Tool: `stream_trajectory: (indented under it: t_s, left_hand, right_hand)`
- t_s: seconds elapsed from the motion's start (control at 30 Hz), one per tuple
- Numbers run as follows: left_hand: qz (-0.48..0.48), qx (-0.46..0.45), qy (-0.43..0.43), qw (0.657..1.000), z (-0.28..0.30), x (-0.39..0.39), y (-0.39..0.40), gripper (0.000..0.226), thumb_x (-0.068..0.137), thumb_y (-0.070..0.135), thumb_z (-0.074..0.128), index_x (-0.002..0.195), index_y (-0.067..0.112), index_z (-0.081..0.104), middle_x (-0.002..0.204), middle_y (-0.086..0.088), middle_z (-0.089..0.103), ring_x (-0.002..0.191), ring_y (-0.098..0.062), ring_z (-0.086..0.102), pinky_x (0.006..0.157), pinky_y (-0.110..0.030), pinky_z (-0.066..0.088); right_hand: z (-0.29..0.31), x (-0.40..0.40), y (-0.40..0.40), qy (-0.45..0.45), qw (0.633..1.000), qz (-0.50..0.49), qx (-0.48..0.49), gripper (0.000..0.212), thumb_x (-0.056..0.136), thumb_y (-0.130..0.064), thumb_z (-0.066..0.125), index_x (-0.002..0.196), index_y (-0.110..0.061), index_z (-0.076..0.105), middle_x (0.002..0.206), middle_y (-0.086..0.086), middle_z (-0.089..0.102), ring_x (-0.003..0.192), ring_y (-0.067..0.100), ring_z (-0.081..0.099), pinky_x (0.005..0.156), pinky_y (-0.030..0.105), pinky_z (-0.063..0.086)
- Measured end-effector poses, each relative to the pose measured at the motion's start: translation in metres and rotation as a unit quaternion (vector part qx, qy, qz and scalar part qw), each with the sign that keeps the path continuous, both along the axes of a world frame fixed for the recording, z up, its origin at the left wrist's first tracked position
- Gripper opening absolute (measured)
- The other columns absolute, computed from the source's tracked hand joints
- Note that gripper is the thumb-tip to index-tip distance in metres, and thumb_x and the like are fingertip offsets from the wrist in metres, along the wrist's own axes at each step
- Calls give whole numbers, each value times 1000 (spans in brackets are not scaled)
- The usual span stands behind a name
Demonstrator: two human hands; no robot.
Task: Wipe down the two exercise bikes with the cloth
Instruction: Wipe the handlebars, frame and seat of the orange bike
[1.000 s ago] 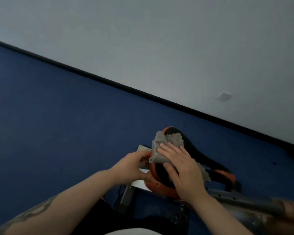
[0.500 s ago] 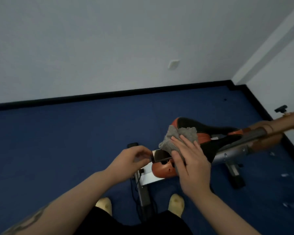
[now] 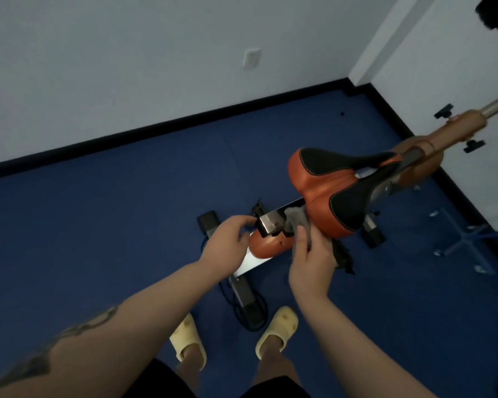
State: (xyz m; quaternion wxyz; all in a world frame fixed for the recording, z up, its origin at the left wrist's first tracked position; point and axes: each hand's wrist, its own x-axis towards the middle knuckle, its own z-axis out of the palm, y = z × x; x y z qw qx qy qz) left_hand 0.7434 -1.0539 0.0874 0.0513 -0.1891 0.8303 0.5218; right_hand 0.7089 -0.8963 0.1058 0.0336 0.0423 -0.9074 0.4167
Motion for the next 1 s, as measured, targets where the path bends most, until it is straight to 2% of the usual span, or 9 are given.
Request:
stream_trajectory:
  t_s: [0.1, 0.2, 0.33, 0.43, 0.57, 0.7, 0.77, 0.87, 1.0]
  left_hand:
    - [-6, 12, 31, 999, -4, -8, 10, 41, 97, 2, 45, 135, 16, 52, 124, 12, 52, 110, -2, 47, 87, 1, 31]
    - [-24, 30, 37, 999, -8, -14, 10, 38, 96, 3, 47, 129, 16, 56, 122, 8, 61, 109, -5, 55, 93, -17, 41]
    - [-31, 71, 30, 997, -16, -15, 6, 50, 84, 15, 72, 130, 25, 55, 118, 18, 61, 108, 7, 53, 91, -6, 37]
    - [-29, 51, 26, 998, -18, -19, 6, 59, 77, 20, 81, 130, 21, 57, 122, 9, 63, 112, -4, 57, 98, -20, 42]
    - [-44, 17, 42, 998, -14, -27, 1, 48, 75, 28, 82, 118, 14, 64, 110, 3, 70, 102, -12, 63, 89, -26, 48]
    - [-53, 34, 36, 997, -12, -31, -3, 51, 74, 31, 84, 120, 19, 65, 112, 6, 69, 102, -9, 63, 91, -31, 51]
    - [-48, 32, 35, 998, -13, -31, -3, 47, 73, 30, 84, 115, 20, 68, 106, 5, 71, 99, -10, 64, 90, -33, 51]
    - [-49, 28, 29, 998, -15, -31, -4, 45, 73, 31, 84, 115, 18, 70, 101, 2, 73, 97, -14, 65, 89, -36, 50]
    - [-46, 38, 24, 998, -13, -31, -4, 51, 73, 30, 84, 122, 25, 68, 108, 9, 72, 102, -6, 64, 89, -21, 48]
  right_hand:
    - [-15, -16, -20, -13, 996, 56, 60, 43, 104, -25, 40, 143, -10, 46, 150, 8, 43, 139, 19, 34, 109, 9, 13]
    - [-30, -27, -22, -9, 973, 167, 157, 47, 106, -22, 32, 151, -13, 31, 161, 1, 21, 148, 10, 7, 112, 10, -9]
    - [-32, -63, -5, -35, 964, 205, 167, 47, 106, -26, 32, 152, -17, 31, 159, -6, 22, 143, 0, 11, 107, 3, -3]
    - [-27, -67, -10, -89, 970, 168, 155, 48, 106, -29, 32, 153, -23, 27, 158, -11, 20, 147, 9, 16, 104, 3, -2]
    - [-24, -54, -4, 4, 937, 274, 216, 48, 104, -27, 37, 152, -21, 32, 162, -1, 14, 149, 10, 5, 111, 8, -9]
    - [-30, -79, -1, -108, 962, 192, 163, 50, 103, -40, 35, 153, -34, 26, 163, -4, 13, 149, 12, 10, 120, 30, 8]
    - [-29, -71, -15, -108, 967, 148, 176, 51, 101, -51, 32, 150, -38, 30, 162, -8, 15, 146, 11, 16, 115, 26, 14]
    - [-32, -59, -14, -14, 947, 232, 222, 49, 102, -48, 31, 148, -33, 37, 162, -6, 13, 141, 4, 8, 103, 13, 8]
    - [-33, -84, -5, -99, 967, 181, 149, 47, 104, -40, 34, 150, -29, 35, 159, -4, 25, 146, 12, 20, 115, 19, 9]
